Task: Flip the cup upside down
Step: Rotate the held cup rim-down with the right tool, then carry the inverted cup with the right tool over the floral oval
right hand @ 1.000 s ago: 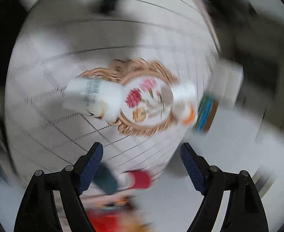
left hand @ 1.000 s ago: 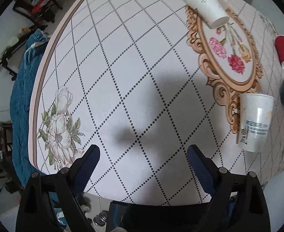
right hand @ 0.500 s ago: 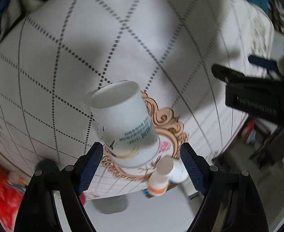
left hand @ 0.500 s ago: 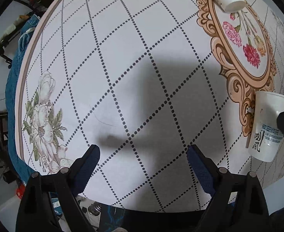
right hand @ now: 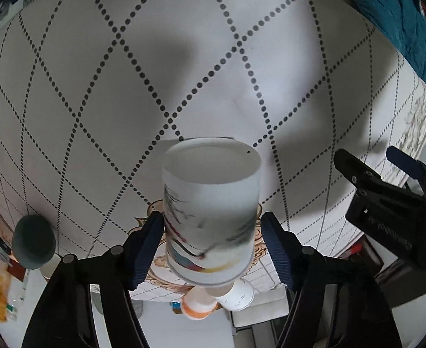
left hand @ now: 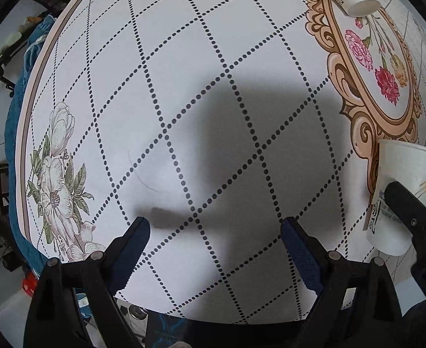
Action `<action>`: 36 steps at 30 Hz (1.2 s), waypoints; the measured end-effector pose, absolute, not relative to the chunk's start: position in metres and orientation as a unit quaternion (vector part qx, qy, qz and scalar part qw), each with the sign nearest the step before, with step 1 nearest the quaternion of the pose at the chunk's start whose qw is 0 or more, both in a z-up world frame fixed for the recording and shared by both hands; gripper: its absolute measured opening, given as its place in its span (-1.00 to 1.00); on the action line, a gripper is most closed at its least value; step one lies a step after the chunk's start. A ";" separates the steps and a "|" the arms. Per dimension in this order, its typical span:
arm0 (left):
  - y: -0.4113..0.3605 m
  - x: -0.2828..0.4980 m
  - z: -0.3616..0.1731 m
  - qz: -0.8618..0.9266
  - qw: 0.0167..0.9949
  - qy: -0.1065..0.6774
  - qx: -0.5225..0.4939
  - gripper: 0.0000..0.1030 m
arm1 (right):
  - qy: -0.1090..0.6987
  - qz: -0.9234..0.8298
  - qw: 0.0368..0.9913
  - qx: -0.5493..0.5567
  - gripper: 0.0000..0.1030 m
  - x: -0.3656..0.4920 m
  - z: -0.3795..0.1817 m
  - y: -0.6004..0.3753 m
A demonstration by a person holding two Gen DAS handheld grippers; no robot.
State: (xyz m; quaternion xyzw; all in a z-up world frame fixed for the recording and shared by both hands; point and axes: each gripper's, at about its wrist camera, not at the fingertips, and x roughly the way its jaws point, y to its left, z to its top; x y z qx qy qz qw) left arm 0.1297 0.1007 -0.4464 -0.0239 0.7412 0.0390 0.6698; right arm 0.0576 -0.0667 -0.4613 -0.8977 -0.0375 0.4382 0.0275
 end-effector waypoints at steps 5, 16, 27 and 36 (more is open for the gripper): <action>0.120 0.132 -0.448 0.042 0.670 0.741 -0.034 0.80 | -0.042 0.444 0.022 -0.895 0.31 0.069 -0.463 -0.059; 0.128 0.135 -0.442 0.043 0.672 0.738 -0.035 0.80 | -0.043 0.446 0.023 -0.894 0.30 0.082 -0.470 -0.052; 0.125 0.128 -0.438 0.047 0.673 0.737 -0.039 0.80 | -0.025 0.445 0.040 -0.894 0.24 0.055 -0.467 -0.054; 0.141 0.128 -0.430 0.054 0.677 0.732 -0.043 0.79 | 0.067 0.438 0.104 -0.890 0.23 0.066 -0.457 -0.026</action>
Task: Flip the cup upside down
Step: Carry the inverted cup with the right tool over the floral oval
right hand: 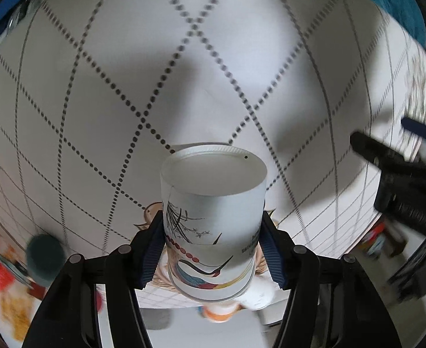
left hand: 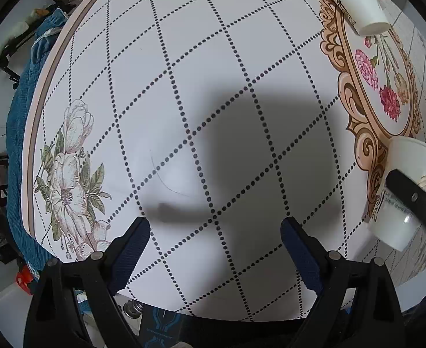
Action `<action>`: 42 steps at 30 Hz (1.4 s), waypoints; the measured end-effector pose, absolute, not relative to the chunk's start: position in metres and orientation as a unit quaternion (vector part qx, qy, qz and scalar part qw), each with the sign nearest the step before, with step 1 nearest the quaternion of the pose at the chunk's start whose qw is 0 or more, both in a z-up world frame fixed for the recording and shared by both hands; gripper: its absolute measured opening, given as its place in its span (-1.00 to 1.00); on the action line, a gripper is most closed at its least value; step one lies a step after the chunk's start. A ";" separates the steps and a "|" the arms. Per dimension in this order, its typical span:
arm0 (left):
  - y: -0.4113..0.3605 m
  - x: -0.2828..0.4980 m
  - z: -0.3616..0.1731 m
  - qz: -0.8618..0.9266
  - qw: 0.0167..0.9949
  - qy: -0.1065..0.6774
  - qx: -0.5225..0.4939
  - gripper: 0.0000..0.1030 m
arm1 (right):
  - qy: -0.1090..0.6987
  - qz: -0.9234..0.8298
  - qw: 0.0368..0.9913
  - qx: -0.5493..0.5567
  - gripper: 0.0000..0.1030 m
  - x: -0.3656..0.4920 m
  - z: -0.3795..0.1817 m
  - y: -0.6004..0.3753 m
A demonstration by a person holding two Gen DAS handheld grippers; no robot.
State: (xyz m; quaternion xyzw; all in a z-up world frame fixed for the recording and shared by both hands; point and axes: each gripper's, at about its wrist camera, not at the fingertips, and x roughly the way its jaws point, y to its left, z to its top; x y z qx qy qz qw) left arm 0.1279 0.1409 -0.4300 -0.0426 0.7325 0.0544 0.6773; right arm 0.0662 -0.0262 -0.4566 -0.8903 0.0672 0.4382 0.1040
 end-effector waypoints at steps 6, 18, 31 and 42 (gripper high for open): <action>0.148 0.131 -0.422 0.056 0.680 0.730 -0.040 0.79 | 0.217 0.430 0.190 -0.856 0.23 0.083 -0.445 0.005; 0.150 0.137 -0.407 0.057 0.684 0.726 -0.036 0.79 | 0.489 0.358 0.327 -0.725 0.24 0.149 -0.443 0.015; 0.134 0.138 -0.397 0.051 0.688 0.724 -0.019 0.79 | 0.762 0.207 0.411 -0.456 0.24 0.230 -0.455 -0.037; 0.099 0.128 -0.396 0.042 0.692 0.721 -0.002 0.79 | 0.844 0.160 0.441 -0.261 0.25 0.245 -0.453 -0.077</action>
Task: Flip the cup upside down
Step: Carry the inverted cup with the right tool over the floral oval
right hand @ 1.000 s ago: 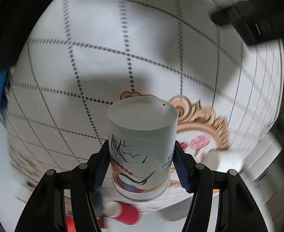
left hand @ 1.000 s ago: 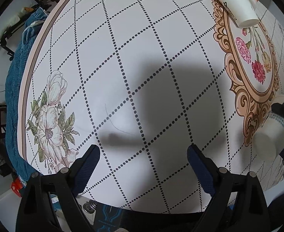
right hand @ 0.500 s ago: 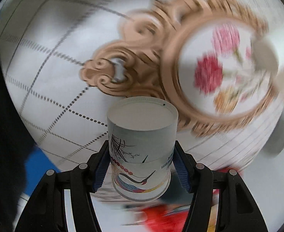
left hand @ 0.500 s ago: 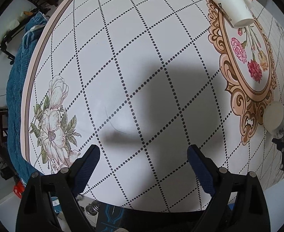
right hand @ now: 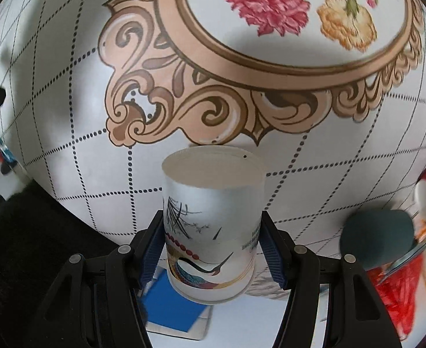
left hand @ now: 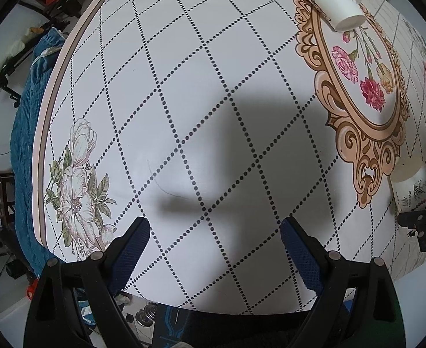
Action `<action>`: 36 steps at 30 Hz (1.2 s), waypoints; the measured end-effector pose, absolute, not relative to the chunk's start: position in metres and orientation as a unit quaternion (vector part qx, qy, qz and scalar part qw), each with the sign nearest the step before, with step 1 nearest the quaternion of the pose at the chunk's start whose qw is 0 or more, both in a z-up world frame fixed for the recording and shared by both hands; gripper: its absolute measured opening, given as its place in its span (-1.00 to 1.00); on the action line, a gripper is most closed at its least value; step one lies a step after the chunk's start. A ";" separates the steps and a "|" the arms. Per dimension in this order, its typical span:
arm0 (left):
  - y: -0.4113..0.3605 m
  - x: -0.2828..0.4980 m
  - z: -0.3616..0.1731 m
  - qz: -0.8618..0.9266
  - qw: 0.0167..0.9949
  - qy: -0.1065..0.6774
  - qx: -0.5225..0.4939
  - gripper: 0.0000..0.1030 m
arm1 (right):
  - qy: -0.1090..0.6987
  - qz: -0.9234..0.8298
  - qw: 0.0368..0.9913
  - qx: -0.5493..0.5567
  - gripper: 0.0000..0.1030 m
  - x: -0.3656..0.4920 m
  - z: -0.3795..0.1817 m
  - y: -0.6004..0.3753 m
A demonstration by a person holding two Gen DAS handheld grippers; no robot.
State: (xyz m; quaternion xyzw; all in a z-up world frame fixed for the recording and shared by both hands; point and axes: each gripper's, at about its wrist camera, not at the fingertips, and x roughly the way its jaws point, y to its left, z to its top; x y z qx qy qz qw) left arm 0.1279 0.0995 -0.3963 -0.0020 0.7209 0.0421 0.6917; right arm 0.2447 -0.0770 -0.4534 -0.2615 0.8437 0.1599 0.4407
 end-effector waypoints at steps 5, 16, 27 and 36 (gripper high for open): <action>0.092 0.125 -0.395 0.040 0.693 0.720 0.001 0.79 | 0.859 0.142 0.447 -0.205 0.27 0.269 -0.455 -0.093; 0.082 0.118 -0.392 0.034 0.695 0.719 0.012 0.79 | 0.844 0.144 0.467 -0.220 0.54 0.288 -0.449 -0.074; 0.074 0.116 -0.386 0.033 0.695 0.718 0.017 0.79 | 0.824 0.150 0.495 -0.232 0.22 0.301 -0.439 -0.060; 0.073 0.112 -0.380 0.036 0.695 0.719 0.007 0.79 | 0.760 0.159 0.599 -0.197 0.21 0.288 -0.399 -0.067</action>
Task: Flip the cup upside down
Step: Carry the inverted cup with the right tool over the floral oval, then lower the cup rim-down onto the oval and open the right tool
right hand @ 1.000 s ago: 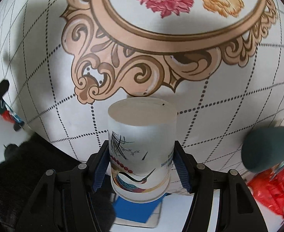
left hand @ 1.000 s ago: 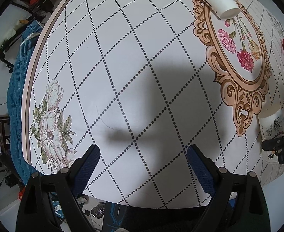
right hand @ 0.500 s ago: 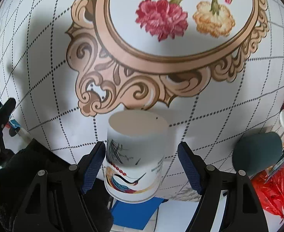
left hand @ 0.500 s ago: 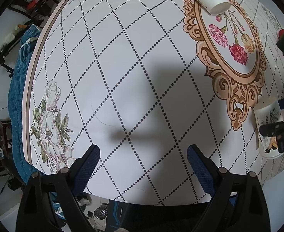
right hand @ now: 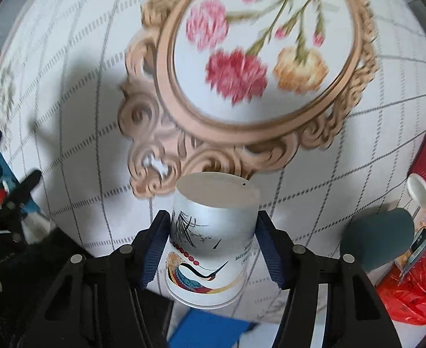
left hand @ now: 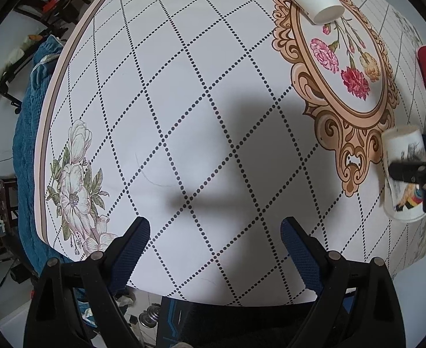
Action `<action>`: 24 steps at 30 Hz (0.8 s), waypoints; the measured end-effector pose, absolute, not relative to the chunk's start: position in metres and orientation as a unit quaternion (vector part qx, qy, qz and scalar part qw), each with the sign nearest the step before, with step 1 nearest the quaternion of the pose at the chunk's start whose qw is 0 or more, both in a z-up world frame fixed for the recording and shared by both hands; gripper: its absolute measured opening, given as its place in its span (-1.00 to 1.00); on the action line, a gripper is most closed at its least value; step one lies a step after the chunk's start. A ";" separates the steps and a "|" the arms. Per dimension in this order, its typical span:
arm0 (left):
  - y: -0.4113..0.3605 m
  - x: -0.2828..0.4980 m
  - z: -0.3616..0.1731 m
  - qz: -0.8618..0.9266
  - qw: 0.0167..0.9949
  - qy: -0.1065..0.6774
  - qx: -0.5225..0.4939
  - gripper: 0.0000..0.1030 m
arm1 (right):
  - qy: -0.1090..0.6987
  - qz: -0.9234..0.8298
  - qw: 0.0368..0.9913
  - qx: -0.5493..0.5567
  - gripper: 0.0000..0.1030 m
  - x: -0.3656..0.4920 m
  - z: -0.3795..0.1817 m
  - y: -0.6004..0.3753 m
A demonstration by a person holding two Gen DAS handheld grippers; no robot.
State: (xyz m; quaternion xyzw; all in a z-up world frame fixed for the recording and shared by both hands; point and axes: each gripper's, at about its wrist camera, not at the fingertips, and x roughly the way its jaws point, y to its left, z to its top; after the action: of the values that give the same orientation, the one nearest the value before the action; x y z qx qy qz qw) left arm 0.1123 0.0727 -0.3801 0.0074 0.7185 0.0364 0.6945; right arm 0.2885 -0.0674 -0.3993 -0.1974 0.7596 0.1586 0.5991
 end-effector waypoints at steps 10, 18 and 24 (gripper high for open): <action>0.076 0.135 -0.383 0.043 0.686 0.726 -0.003 0.79 | 0.598 0.137 0.782 -0.111 0.21 0.262 -0.337 -0.077; 0.072 0.142 -0.386 0.043 0.682 0.730 0.015 0.79 | 0.511 0.128 0.848 -0.062 0.21 0.244 -0.354 -0.076; 0.069 0.142 -0.385 0.038 0.689 0.724 0.021 0.79 | 0.509 0.130 0.848 -0.068 0.23 0.233 -0.350 -0.078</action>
State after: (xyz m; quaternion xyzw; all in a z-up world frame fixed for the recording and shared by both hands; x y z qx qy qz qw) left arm 0.1421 0.0688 -0.3849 0.0214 0.7238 0.0377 0.6887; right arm 0.2326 -0.0783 -0.3499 -0.0684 0.5092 0.1301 0.8480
